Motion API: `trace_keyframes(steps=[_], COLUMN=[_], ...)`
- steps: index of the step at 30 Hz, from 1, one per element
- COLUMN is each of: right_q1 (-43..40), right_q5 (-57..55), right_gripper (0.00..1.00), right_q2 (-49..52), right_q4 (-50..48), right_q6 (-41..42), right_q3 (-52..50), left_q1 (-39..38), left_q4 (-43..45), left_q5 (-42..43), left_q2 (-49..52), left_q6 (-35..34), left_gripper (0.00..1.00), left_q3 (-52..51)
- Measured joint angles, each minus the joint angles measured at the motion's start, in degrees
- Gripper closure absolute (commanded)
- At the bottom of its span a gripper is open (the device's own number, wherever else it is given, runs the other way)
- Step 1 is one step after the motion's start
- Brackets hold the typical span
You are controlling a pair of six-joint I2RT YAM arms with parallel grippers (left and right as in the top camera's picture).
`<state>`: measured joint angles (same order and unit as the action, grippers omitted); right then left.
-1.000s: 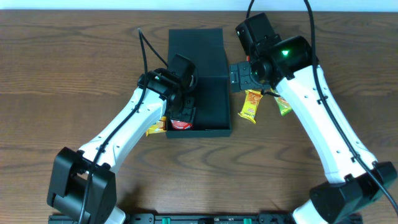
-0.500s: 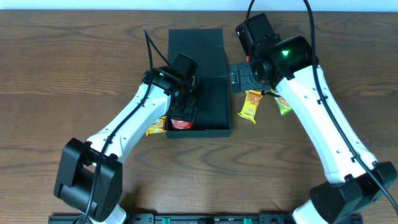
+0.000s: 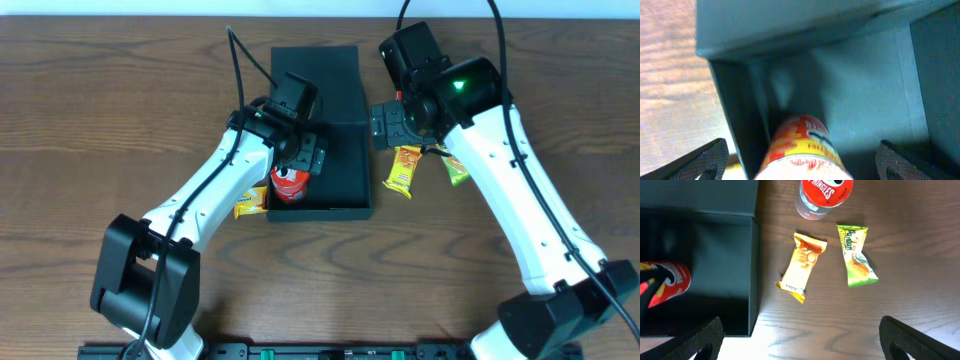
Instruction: Pack container
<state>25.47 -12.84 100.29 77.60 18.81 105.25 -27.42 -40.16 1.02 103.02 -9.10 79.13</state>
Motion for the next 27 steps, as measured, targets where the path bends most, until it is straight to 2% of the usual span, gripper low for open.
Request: trace_keyframes(steps=[7,15,19,24,27], right_q1=[0.0,0.0,0.0,0.0,0.0], right_q5=[-0.02,1.95,4.74,10.67,15.78], right_gripper=[0.01,0.01,0.01,0.01,0.01], right_q2=[0.0,-0.02,-0.02,-0.15,-0.74], right_q4=[0.11,1.66,0.42,-6.21,-8.44], right_q6=[0.0,-0.59,-0.37,-0.35,-0.33], right_q3=[0.0,-1.14,-6.05,-12.98,-14.95], left_q1=[0.0,-0.02,-0.07,0.98,3.37], left_q4=[-0.7,-13.62,-17.77,-24.96,-29.31], left_q5=[-0.5,-0.46,-4.81,-9.4,-10.73], left_q2=[0.0,-0.48,-5.55,-14.6,-16.72], left_q6=[-0.04,-0.04,-0.2,-1.95,-3.65], left_gripper=[0.05,0.05,0.04,0.04,0.04], left_q3=[0.09,9.29,14.14,15.23,15.39])
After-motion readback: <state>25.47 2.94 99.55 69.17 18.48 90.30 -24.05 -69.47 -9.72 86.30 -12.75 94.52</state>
